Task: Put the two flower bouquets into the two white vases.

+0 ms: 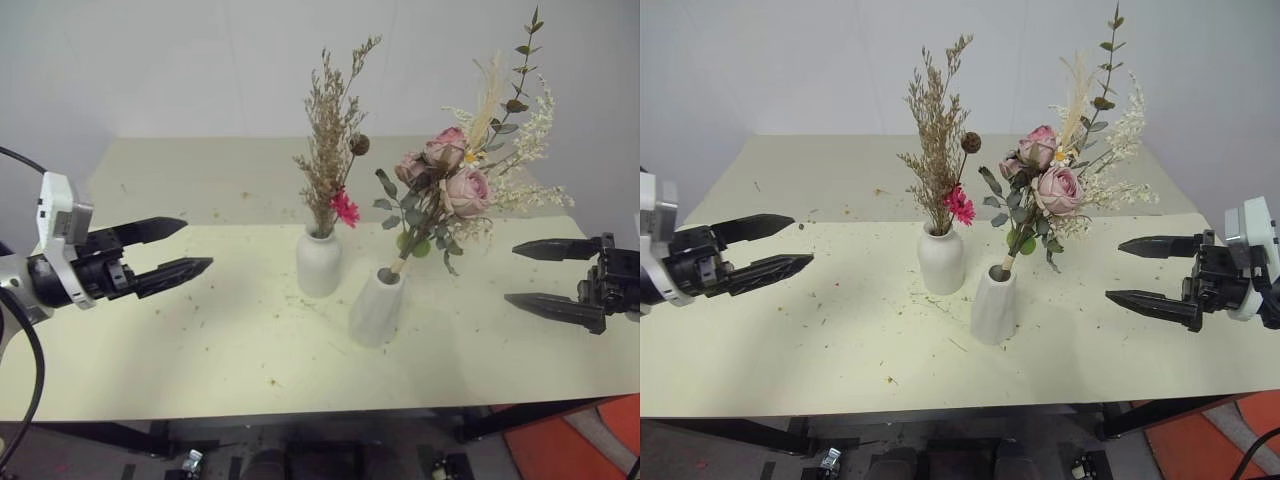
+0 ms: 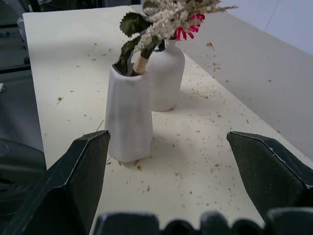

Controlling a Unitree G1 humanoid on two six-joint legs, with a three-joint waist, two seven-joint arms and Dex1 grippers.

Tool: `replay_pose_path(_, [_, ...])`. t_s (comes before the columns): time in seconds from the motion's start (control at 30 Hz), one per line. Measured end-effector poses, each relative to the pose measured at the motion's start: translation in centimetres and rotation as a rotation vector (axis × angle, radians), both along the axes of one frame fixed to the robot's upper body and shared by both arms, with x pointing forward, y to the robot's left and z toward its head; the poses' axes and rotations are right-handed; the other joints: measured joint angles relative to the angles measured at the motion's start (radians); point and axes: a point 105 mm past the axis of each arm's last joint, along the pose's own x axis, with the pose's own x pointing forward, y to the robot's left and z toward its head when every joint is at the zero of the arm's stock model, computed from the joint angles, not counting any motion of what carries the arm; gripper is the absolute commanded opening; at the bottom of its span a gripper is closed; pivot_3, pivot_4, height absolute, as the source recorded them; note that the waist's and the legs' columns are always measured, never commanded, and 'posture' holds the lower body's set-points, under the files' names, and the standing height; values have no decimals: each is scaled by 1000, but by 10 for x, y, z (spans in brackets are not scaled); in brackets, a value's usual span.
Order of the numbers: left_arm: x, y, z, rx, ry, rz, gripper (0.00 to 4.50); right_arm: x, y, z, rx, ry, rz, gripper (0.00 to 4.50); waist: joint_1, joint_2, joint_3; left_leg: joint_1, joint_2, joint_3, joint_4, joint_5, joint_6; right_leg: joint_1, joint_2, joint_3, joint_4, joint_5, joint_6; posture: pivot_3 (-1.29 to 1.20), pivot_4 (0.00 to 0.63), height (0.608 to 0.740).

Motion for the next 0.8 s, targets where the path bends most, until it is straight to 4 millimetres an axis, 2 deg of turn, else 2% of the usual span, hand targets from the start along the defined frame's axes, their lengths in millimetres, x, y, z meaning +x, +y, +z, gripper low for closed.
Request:
replay_pose_path(0.57, [-8, 7, -10, 29, 10, 8, 4478, -10, -17, -5, -14, 17, -87, 4500, -2, 0, 0, 0, 1, 1, -1, 0, 0, 0, 0, 0, 0, 0, 0, 0, 150, 740])
replay_pose_path(0.8, [-15, -3, -17, 14, 30, -17, 4478, -15, -17, -9, -18, 27, -127, 4500, 0, 0, 0, 0, 1, 1, 0, 0, 0, 0, 0, 0, 0, 0, 0, 0, 150, 740])
